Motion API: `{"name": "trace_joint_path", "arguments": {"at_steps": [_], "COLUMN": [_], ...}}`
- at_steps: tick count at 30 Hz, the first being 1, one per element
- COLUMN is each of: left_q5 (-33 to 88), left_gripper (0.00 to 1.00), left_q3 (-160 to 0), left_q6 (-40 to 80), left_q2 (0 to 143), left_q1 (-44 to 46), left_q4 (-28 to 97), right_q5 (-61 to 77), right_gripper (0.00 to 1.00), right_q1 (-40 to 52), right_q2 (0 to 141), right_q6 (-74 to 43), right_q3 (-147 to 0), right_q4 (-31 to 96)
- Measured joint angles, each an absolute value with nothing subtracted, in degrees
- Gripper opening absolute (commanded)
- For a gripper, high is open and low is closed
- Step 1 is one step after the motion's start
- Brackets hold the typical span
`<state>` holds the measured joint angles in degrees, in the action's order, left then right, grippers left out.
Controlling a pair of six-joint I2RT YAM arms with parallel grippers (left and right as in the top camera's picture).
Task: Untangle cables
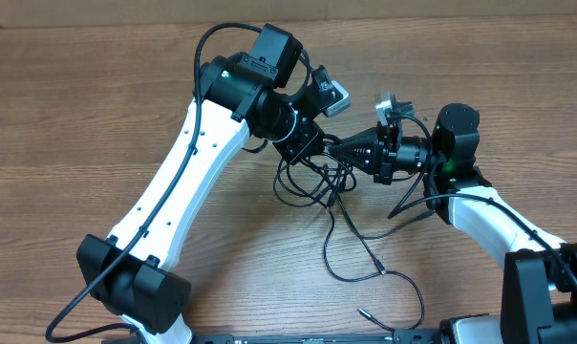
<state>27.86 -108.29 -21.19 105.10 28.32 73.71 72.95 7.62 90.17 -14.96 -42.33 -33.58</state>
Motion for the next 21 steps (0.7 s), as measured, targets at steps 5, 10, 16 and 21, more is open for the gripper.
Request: {"name": "trace_joint_path", "arguments": {"at_steps": [5,10,16,21], "left_q5": [27.9,28.1,28.3,28.2], "left_gripper": [0.05,0.04,0.04,0.04], "left_q3": [-108.3,-108.2,-108.0,-108.0], "left_q6": [-21.3,-21.3,-19.5,-17.9], "left_q2": [105.1,105.1,105.1,105.1], "left_q1": [28.3,28.5,28.5,28.5], "left_q4": [73.5,72.5,70.6,70.0], "right_q5": [73.0,73.2,73.3,72.9], "right_gripper": [0.13,0.59,0.32,0.04], "right_q1": [7.6,7.6,7.6,7.6], "right_q2": [90.2,90.2,90.2,90.2], "right_q6": [-15.0,-14.9,-15.2,-15.3], "right_q3": [-42.3,-42.3,-42.3,-42.3], "right_q4": [-33.6,-33.8,-32.8,-32.2]}}
